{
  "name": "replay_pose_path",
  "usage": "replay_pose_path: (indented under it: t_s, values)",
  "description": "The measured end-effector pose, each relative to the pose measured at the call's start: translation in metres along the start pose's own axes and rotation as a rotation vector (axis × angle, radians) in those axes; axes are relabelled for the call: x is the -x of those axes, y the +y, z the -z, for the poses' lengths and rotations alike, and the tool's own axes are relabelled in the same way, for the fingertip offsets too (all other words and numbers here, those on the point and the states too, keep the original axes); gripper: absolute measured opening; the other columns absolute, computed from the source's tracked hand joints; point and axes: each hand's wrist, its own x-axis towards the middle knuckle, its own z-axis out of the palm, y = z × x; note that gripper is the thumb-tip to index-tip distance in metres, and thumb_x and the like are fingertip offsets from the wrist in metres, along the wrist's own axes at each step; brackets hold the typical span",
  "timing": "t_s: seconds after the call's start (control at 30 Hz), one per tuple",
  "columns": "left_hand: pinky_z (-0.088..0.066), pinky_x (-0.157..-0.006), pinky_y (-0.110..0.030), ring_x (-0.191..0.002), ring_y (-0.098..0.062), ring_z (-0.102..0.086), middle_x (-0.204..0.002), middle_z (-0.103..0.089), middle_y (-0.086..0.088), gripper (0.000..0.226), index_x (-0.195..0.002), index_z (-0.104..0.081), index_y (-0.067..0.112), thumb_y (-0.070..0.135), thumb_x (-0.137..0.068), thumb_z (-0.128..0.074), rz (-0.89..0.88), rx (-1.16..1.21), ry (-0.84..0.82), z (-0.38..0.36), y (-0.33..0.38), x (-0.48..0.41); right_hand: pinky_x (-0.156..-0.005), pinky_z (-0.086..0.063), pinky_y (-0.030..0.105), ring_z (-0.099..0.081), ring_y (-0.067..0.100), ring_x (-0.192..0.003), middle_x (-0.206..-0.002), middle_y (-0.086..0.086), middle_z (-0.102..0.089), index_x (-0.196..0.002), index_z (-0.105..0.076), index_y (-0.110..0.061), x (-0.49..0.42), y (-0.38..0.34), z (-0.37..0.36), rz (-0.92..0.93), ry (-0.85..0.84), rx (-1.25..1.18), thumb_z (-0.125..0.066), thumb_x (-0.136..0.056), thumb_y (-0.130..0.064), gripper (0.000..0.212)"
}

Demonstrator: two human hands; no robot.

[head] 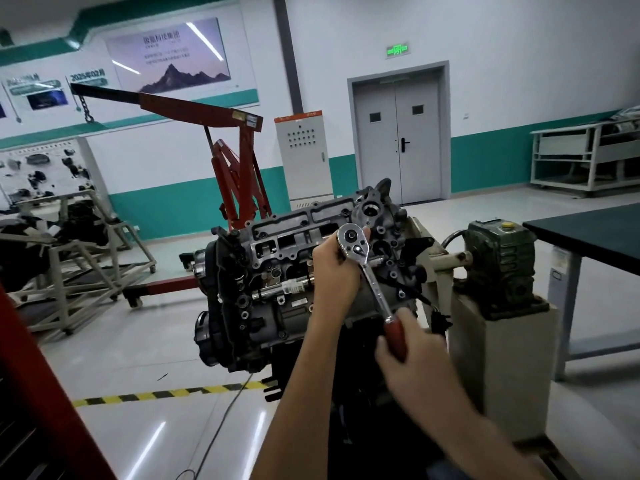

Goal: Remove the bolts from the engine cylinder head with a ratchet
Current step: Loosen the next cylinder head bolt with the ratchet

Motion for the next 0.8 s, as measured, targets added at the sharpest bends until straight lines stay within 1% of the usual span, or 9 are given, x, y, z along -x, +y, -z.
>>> replay_pose_path:
  t_s: [0.07, 0.17, 0.27, 0.37, 0.4, 0.47, 0.63, 0.73, 0.8]
  values:
    - [-0.028, -0.052, -0.013, -0.052, 0.002, -0.029, -0.048, -0.036, 0.018, 0.051, -0.051, -0.043, 0.034, 0.011, -0.091, -0.064, -0.005, -0.012, 0.007, 0.000, 0.002, 0.000, -0.041, -0.031, 0.000, -0.052, -0.003, -0.045, -0.055, -0.009, -0.045, -0.084, -0.046, -0.019, 0.011, -0.019, -0.032, -0.105, 0.004, -0.174, -0.063, -0.082, -0.010, 0.020]
    - [-0.028, -0.052, -0.014, -0.052, 0.002, -0.029, -0.049, -0.036, 0.018, 0.047, -0.052, -0.042, 0.026, 0.016, -0.092, -0.064, -0.007, -0.038, -0.036, 0.004, 0.003, -0.001, -0.041, -0.034, 0.006, -0.050, 0.006, -0.045, -0.059, -0.001, -0.049, -0.087, -0.045, -0.020, 0.011, -0.024, -0.037, -0.142, -0.076, -0.242, -0.058, -0.083, -0.012, 0.016]
    - [-0.034, -0.054, -0.010, -0.052, 0.006, -0.041, -0.048, -0.049, 0.021, 0.032, -0.061, -0.061, 0.022, 0.009, -0.090, -0.064, 0.004, -0.062, -0.098, 0.008, 0.004, -0.004, -0.049, -0.038, 0.008, -0.046, 0.003, -0.050, -0.065, -0.001, -0.049, -0.108, -0.051, -0.014, -0.012, 0.006, 0.012, -0.040, -0.201, -0.014, -0.059, -0.083, -0.013, 0.027]
    - [-0.027, -0.049, -0.015, -0.046, 0.000, -0.032, -0.044, -0.042, 0.017, 0.045, -0.053, -0.057, 0.027, 0.001, -0.089, -0.060, 0.001, -0.120, -0.135, 0.013, 0.004, -0.008, -0.061, -0.053, 0.028, -0.054, 0.013, -0.059, -0.069, -0.001, -0.054, -0.109, -0.049, -0.013, -0.062, 0.024, 0.072, 0.150, -0.340, 0.353, -0.058, -0.083, -0.016, 0.027]
    - [-0.026, -0.048, -0.017, -0.046, -0.001, -0.029, -0.044, -0.040, 0.015, 0.039, -0.058, -0.061, 0.023, 0.000, -0.089, -0.059, 0.012, -0.113, -0.131, 0.015, 0.003, -0.007, -0.061, -0.054, 0.030, -0.056, 0.015, -0.061, -0.070, -0.003, -0.055, -0.108, -0.049, -0.017, -0.076, 0.025, 0.083, 0.206, -0.346, 0.495, -0.057, -0.084, -0.019, 0.026]
    - [-0.028, -0.049, -0.021, -0.048, -0.003, -0.029, -0.046, -0.039, 0.014, 0.018, -0.074, -0.064, -0.001, 0.001, -0.090, -0.057, 0.046, -0.084, -0.091, 0.016, 0.000, -0.004, -0.055, -0.052, 0.024, -0.055, 0.011, -0.058, -0.067, -0.006, -0.053, -0.106, -0.048, -0.020, -0.083, 0.026, 0.086, 0.263, -0.313, 0.570, -0.057, -0.084, -0.021, 0.024]
    - [-0.029, -0.053, -0.018, -0.054, -0.001, -0.030, -0.049, -0.040, 0.017, 0.046, -0.052, -0.050, 0.036, 0.016, -0.093, -0.062, 0.025, -0.026, 0.030, 0.003, 0.005, 0.003, -0.046, -0.033, 0.001, -0.040, -0.001, -0.035, -0.052, -0.013, -0.041, -0.095, -0.055, -0.006, -0.005, 0.001, 0.011, 0.059, -0.049, 0.090, -0.069, -0.075, -0.006, 0.024]
    - [-0.027, -0.052, -0.015, -0.053, -0.001, -0.026, -0.048, -0.035, 0.018, 0.051, -0.051, -0.044, 0.039, 0.015, -0.093, -0.062, -0.006, -0.028, 0.024, 0.003, 0.005, 0.003, -0.042, -0.036, 0.006, -0.052, 0.001, -0.044, -0.058, -0.008, -0.046, -0.098, -0.047, -0.013, 0.016, -0.026, -0.038, -0.153, -0.067, -0.197, -0.059, -0.083, -0.010, 0.019]
    - [-0.029, -0.052, -0.014, -0.052, 0.001, -0.028, -0.048, -0.036, 0.018, 0.051, -0.051, -0.046, 0.039, 0.015, -0.092, -0.063, -0.001, -0.017, -0.001, 0.008, 0.005, 0.001, -0.044, -0.038, 0.009, -0.051, 0.002, -0.045, -0.063, -0.005, -0.048, -0.104, -0.046, -0.012, 0.015, -0.027, -0.040, -0.186, -0.111, -0.210, -0.056, -0.084, -0.012, 0.022]
